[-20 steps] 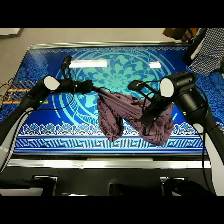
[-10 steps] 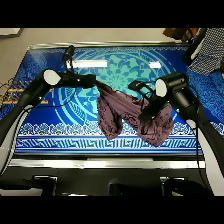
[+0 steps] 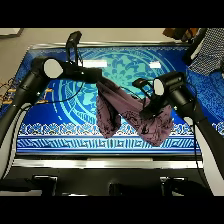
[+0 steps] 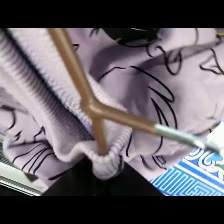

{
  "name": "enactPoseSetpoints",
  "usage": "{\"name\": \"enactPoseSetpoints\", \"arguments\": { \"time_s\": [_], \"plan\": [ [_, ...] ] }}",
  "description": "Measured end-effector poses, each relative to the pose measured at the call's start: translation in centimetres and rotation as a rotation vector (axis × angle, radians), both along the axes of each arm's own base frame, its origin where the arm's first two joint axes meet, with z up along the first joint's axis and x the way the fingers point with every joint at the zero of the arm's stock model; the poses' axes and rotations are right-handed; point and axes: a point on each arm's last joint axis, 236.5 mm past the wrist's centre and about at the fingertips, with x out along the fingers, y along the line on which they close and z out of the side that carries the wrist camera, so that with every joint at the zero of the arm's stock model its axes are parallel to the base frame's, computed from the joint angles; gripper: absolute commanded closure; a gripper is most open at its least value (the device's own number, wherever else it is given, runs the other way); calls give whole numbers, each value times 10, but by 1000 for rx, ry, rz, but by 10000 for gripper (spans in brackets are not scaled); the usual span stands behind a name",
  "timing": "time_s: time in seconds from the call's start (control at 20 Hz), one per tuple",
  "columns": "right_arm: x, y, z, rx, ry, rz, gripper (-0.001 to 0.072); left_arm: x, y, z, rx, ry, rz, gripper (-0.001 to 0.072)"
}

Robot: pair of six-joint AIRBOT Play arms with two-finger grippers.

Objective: Fold the clothes and pants, and hang the long-sleeved shirts on hangers.

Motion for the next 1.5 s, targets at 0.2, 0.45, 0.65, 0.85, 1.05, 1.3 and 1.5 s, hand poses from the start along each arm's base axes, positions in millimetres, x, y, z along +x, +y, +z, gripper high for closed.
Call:
{"name": "enactPoseSetpoints", "arguments": {
  "time_s": [0.2, 0.45, 0.65, 0.85, 1.05, 1.3, 1.5],
  "plan": [
    [-2, -6, 12, -19, -2, -51, 679, -16, -8, 19, 54, -9, 15, 688],
    [-14, -26, 38, -66, -39, -127, 679, -15, 18, 31, 141, -15, 106, 687],
    [-29, -44, 58, -100, -60, -181, 679, -11, 34, 54, 145, -48, 147, 687],
    [-35, -52, 68, -117, -77, -203, 679, -14, 31, 65, 145, -68, 148, 687],
    [-22, -44, 68, -76, -126, -193, 679, -22, 12, 66, 144, -82, 116, 687],
    [-2, -22, 52, -17, -135, -145, 679, -25, -7, 59, 129, -76, 97, 687],
    [4, -17, 39, -24, -108, -114, 679, -15, -6, 58, 135, -102, 113, 687]
  ]
}}
